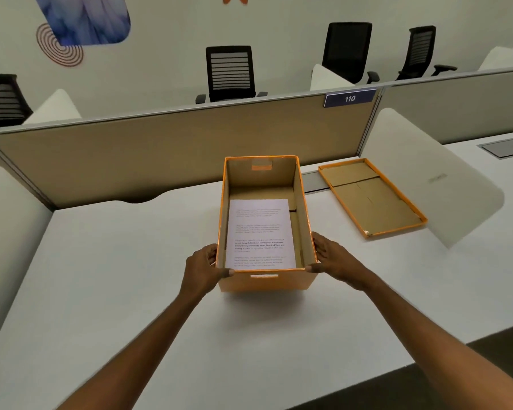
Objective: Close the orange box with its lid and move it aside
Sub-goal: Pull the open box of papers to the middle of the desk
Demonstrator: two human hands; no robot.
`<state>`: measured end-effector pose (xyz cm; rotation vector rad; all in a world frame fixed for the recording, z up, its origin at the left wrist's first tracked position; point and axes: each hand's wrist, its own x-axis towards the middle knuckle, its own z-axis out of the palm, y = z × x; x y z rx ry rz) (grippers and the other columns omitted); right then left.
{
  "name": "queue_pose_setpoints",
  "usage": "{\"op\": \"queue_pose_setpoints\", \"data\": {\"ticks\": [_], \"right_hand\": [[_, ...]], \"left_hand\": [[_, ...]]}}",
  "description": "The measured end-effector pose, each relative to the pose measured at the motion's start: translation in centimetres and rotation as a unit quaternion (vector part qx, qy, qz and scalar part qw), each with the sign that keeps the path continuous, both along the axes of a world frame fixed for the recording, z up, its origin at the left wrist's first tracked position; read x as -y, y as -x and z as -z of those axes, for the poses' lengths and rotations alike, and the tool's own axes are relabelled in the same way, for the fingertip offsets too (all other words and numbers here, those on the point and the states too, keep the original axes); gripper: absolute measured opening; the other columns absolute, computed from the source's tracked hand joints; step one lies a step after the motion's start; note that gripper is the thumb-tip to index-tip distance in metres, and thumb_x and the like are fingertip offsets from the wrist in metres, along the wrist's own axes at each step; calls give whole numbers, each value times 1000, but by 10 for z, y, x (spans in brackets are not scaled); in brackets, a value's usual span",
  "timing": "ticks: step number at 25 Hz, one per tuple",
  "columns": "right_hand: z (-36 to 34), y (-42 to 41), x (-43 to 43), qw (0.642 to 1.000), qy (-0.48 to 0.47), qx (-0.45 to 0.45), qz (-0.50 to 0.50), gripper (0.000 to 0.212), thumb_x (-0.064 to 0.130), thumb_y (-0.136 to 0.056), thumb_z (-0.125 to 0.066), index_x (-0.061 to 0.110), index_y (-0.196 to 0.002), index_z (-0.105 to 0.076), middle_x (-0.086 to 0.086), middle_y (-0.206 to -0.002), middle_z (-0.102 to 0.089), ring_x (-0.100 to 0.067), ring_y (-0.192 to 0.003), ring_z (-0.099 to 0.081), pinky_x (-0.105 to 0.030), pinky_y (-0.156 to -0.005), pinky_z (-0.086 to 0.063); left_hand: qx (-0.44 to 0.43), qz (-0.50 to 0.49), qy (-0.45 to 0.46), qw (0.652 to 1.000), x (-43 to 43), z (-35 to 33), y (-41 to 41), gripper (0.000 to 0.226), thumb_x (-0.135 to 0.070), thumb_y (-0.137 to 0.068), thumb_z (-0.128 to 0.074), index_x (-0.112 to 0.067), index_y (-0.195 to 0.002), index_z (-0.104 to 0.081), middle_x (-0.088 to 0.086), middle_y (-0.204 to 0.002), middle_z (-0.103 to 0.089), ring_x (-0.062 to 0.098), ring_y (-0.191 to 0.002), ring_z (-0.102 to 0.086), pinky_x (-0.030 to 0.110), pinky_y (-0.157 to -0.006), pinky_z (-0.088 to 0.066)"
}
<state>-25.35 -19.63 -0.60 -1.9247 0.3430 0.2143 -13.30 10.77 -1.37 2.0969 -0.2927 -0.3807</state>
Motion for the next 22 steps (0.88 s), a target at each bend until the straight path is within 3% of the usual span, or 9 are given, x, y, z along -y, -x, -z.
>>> {"op": "queue_pose_setpoints", "data": {"ticks": [8,13,17,19,20,22], "right_hand": [[10,29,-42,997,43,-30,-54,85,7,-86,-78,20,-157,-32,-5,-154,-50,-27,-143,-47,-52,-113,-47],[10,21,-47,995,58,-22,-77,94,8,-92,-73,25,-162,-13,-5,-159,-43,-27,-144,-44,-52,-116,-44],[16,15,-50,991,102,-19,-81,90,7,-96,-66,17,-164,-8,-9,-168,-27,-30,-154,-29,-51,-122,-36],[19,16,-51,986,153,-4,-73,89,11,-97,-65,11,-163,-5,-10,-172,-12,-28,-159,-15,-45,-128,-22],[21,18,-50,983,171,10,-67,89,13,-98,-65,9,-163,-4,-10,-172,-7,-26,-160,-10,-41,-129,-17],[27,25,-42,977,205,41,-50,88,19,-100,-62,7,-162,-1,-10,-172,-1,-25,-160,-3,-37,-130,-11]], "left_hand": [[1,-17,-34,999,-41,20,55,52,-9,-70,-89,-5,-118,-70,10,-112,-77,30,-103,-71,44,-88,-60],[16,-18,-41,999,-41,31,56,51,-14,-75,-86,-8,-122,-67,9,-117,-75,27,-103,-70,22,-73,-52],[38,-30,-70,996,-31,39,58,50,-22,-83,-81,-7,-125,-60,13,-122,-72,32,-109,-69,25,-75,-50],[32,-31,-89,995,-25,42,60,56,-22,-87,-76,-6,-134,-52,16,-136,-64,34,-124,-62,30,-87,-53],[28,-32,-113,993,-22,43,62,65,-23,-90,-72,-4,-145,-43,18,-149,-53,36,-139,-49,36,-102,-49],[58,-28,-160,985,-13,43,69,80,-23,-95,-62,-2,-158,-17,19,-168,-18,34,-158,-8,44,-125,-20]]}}
